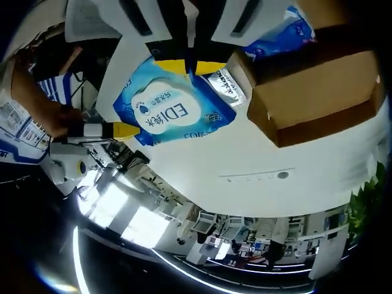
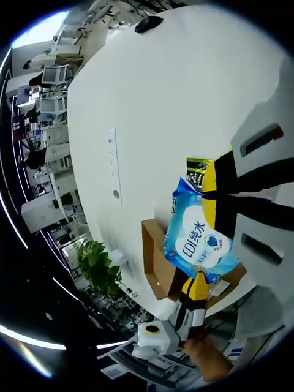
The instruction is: Operate the shoe box by opening the lid, removing the specified soft item, and placing it in the target area until the item is outside and the box remains undamaged.
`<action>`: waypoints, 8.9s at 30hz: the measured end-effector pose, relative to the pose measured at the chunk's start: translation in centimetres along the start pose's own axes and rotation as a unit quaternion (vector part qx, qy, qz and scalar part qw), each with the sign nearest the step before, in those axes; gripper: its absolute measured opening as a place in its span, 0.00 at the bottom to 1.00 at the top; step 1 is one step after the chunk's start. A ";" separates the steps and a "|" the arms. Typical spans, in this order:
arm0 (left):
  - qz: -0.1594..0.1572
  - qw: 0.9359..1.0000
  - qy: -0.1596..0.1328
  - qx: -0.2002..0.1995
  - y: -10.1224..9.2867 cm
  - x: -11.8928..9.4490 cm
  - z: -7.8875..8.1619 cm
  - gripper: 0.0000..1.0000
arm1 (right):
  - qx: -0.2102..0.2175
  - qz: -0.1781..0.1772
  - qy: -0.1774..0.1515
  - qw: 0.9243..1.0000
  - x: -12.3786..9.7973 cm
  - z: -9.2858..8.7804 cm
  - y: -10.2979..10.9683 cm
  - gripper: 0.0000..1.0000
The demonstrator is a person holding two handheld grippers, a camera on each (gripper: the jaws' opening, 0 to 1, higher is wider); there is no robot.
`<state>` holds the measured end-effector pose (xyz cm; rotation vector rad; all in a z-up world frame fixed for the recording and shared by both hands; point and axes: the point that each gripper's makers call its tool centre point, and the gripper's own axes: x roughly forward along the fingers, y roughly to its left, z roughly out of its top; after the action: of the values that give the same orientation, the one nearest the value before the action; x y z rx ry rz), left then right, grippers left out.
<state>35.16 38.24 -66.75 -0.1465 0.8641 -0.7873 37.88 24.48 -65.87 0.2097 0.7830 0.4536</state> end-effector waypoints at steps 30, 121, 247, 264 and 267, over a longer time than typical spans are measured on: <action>0.054 0.991 0.091 0.079 3.2 4.7 -1.4 0.00 | 0.013 0.006 0.038 0.999 6.6 -2.9 -3.7 0.00; 0.081 0.981 0.039 0.173 3.3 -3.3 -2.6 0.29 | -0.131 -0.008 0.002 0.991 0.8 -2.1 -0.5 0.17; 0.006 0.949 0.124 0.290 5.4 -12.6 -2.0 0.00 | -0.446 0.189 0.044 0.874 7.2 0.4 23.1 0.00; -0.015 0.943 0.104 0.315 0.9 -10.7 1.4 0.00 | -0.429 0.175 0.030 0.886 3.3 2.6 19.5 0.00; -0.021 0.942 0.102 0.319 0.3 -10.0 1.8 0.00 | -0.424 0.171 0.029 0.889 2.7 2.9 18.7 0.00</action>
<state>32.69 44.89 -59.45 0.4993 0.7612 -1.0998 35.72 42.21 -59.11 -0.4975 0.5411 1.0993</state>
